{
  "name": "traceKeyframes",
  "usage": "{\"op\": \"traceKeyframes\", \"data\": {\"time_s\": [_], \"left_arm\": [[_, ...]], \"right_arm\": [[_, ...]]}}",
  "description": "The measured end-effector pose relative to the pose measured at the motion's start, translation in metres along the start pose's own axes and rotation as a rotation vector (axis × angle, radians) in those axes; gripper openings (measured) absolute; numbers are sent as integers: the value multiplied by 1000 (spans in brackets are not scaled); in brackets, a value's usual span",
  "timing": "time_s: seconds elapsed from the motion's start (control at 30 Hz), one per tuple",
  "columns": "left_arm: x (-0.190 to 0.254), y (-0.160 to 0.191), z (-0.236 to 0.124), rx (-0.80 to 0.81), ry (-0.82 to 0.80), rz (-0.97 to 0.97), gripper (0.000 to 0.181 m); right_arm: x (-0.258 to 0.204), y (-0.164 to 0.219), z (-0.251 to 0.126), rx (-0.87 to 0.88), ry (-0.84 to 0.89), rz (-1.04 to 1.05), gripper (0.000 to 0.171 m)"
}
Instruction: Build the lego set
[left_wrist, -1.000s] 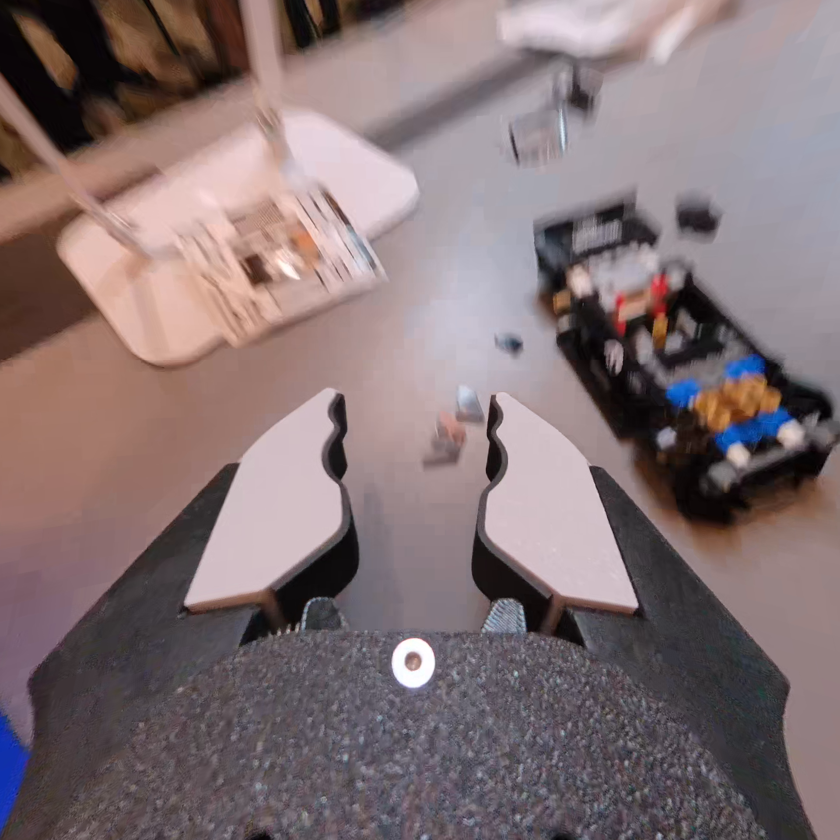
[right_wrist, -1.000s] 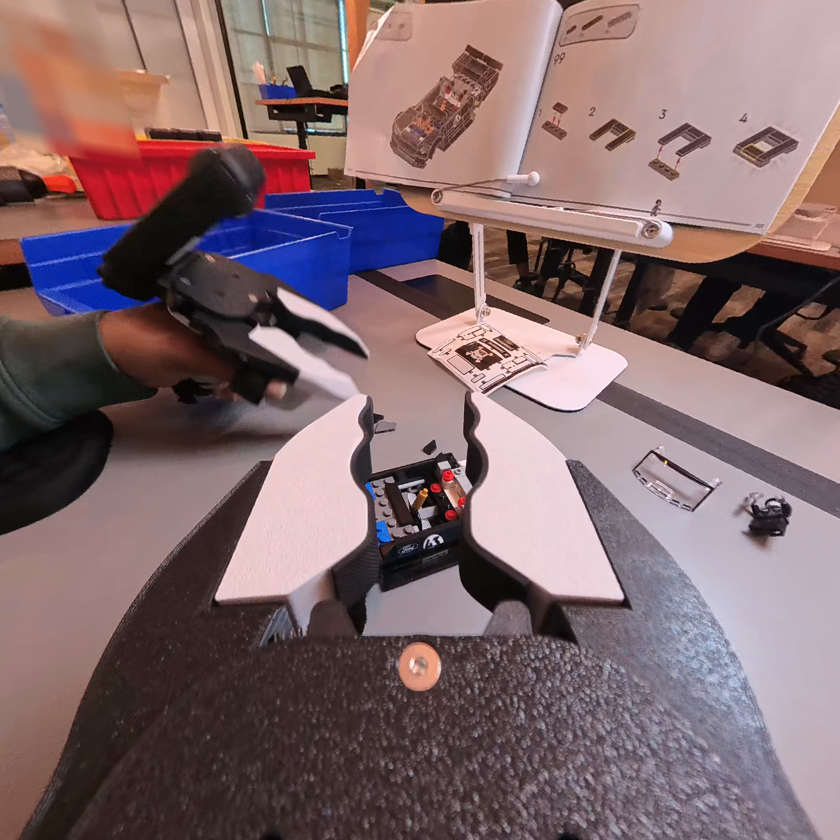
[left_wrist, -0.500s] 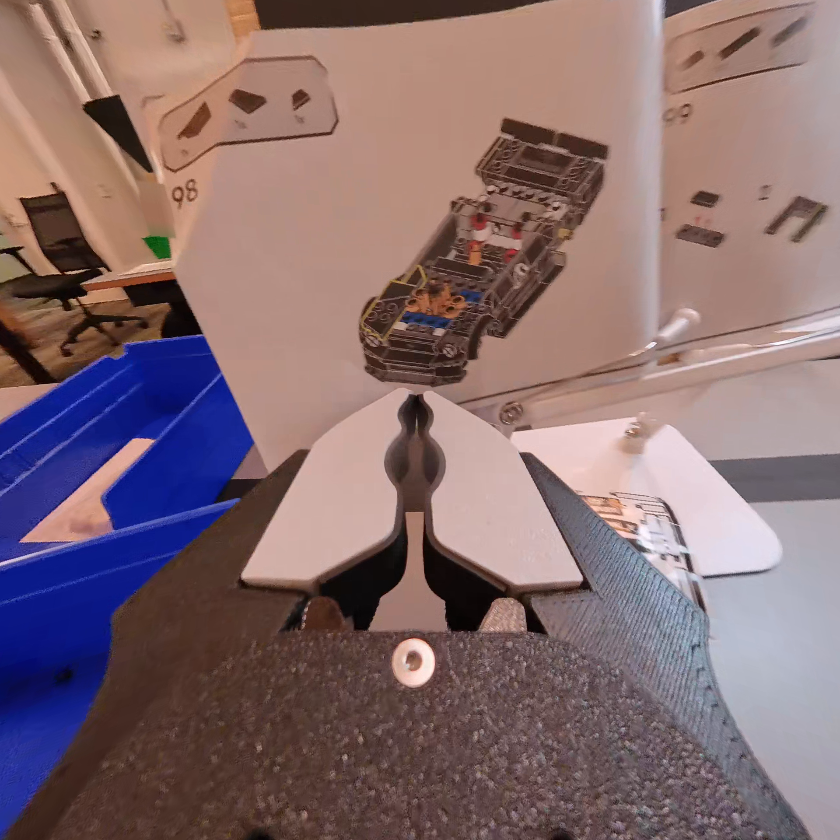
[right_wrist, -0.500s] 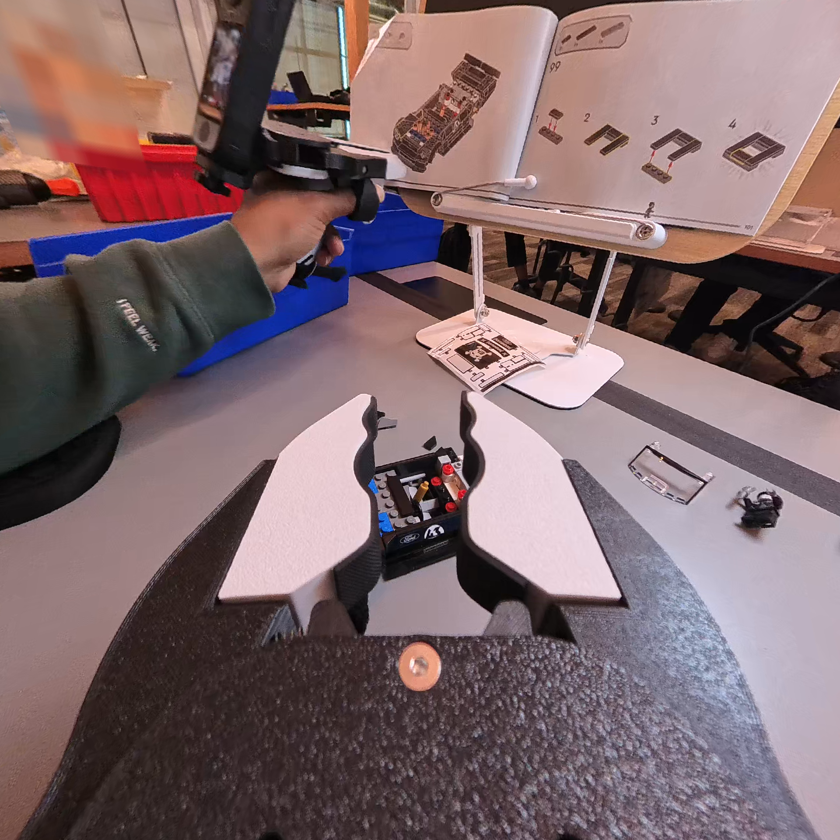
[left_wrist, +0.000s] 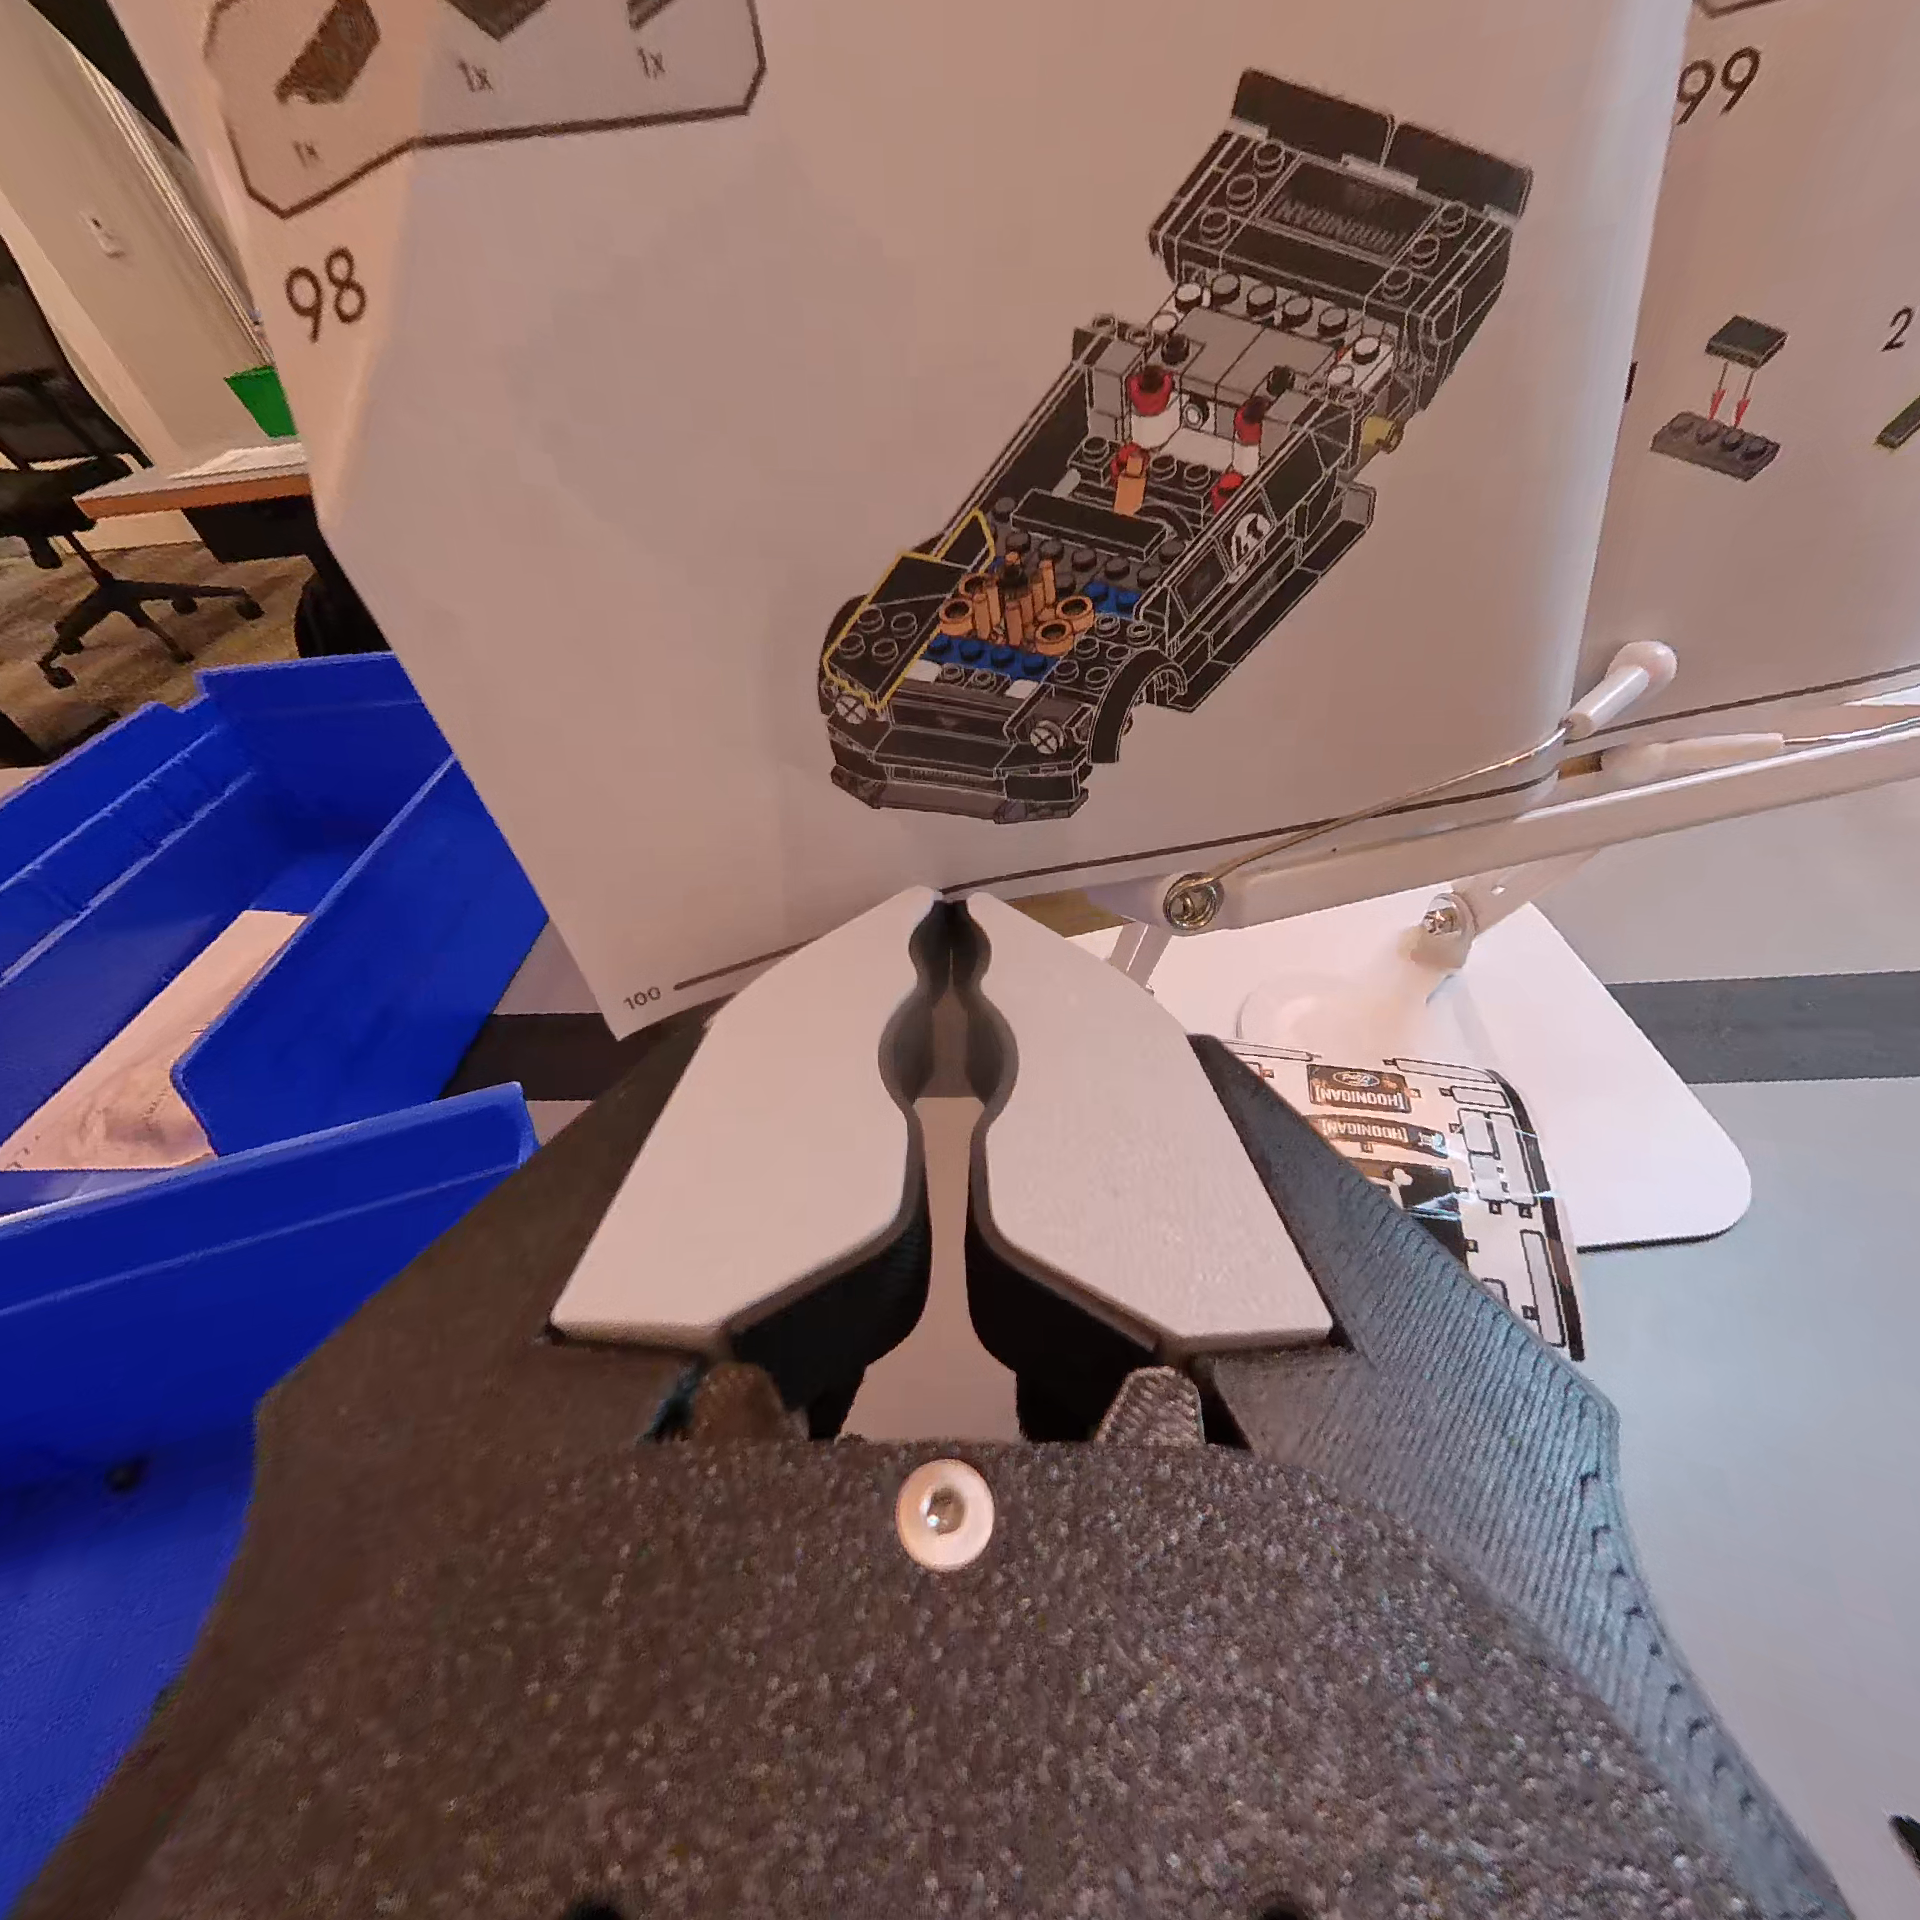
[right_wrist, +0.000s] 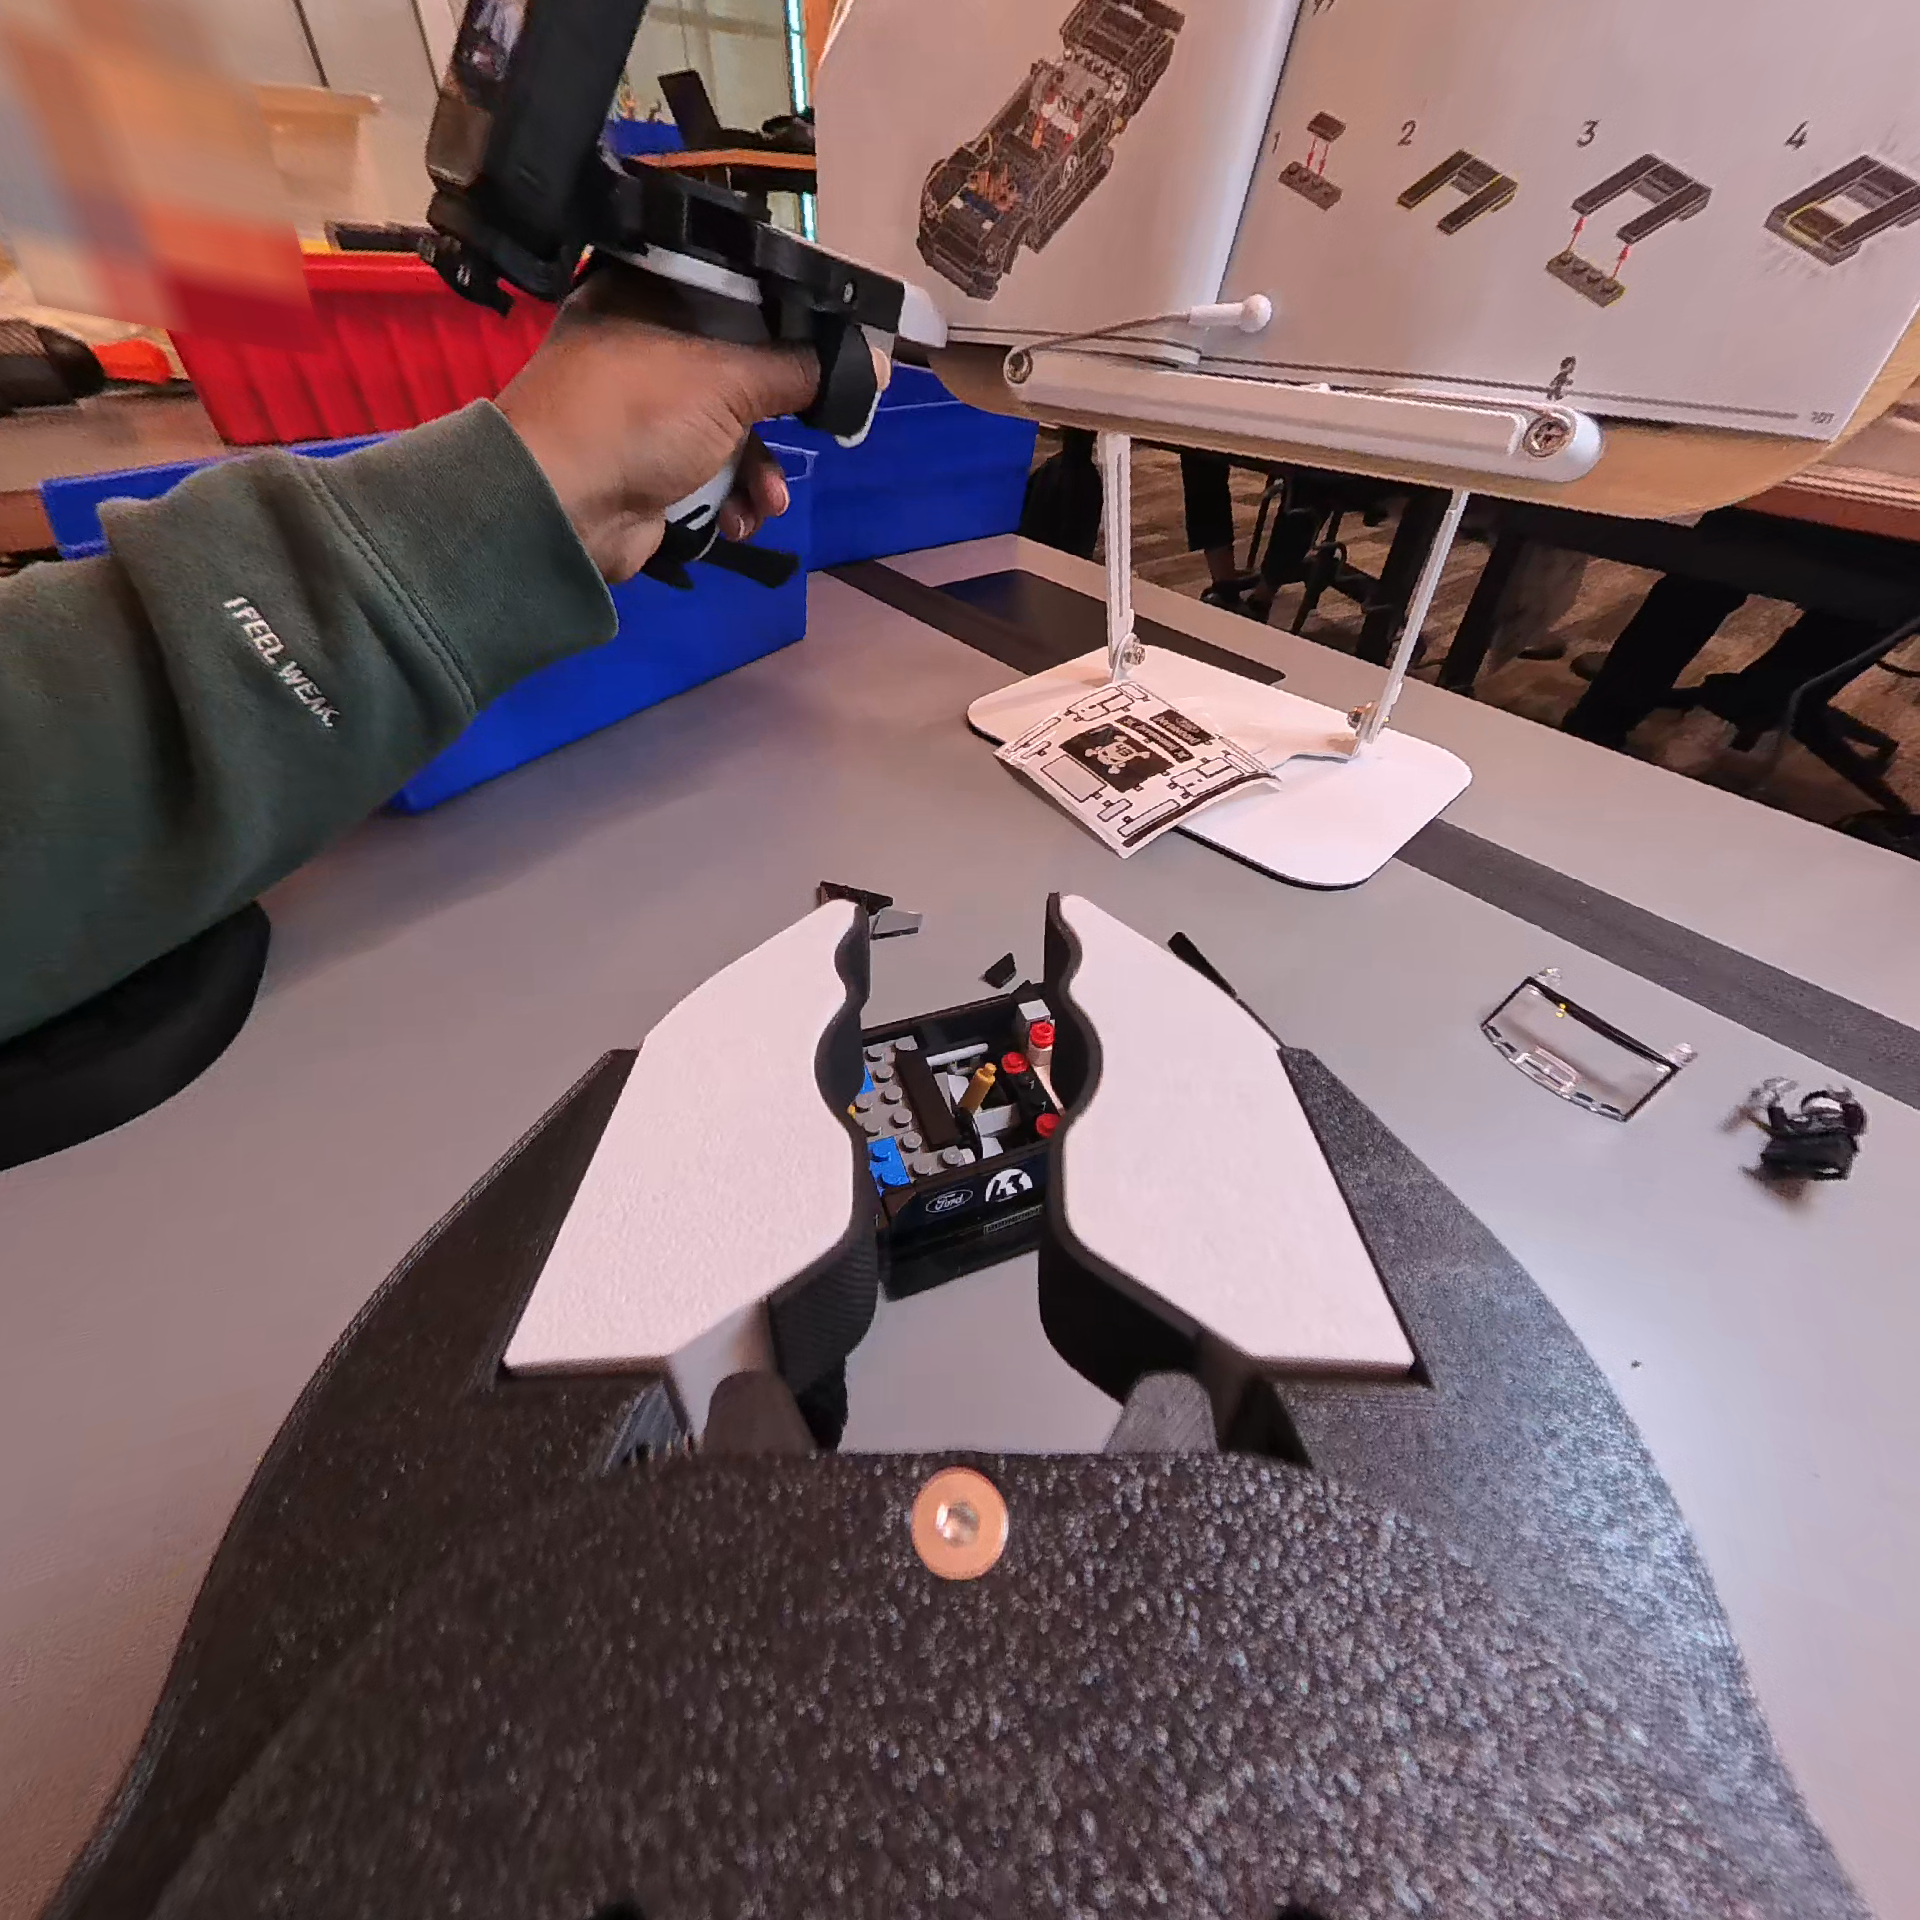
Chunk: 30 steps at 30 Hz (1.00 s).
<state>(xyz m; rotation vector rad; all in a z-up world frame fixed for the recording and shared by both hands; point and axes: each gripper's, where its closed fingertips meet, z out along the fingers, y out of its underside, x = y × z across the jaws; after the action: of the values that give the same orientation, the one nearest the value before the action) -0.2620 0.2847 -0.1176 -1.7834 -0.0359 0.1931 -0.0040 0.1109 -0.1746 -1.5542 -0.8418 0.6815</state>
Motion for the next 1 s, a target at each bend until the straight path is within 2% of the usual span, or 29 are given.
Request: {"op": "traceKeyframes", "data": {"time_s": [1.0], "left_arm": [[-2, -37, -7, 111, -12, 24, 0]], "right_arm": [[-6, 9, 4, -39, -28, -1, 31]]}}
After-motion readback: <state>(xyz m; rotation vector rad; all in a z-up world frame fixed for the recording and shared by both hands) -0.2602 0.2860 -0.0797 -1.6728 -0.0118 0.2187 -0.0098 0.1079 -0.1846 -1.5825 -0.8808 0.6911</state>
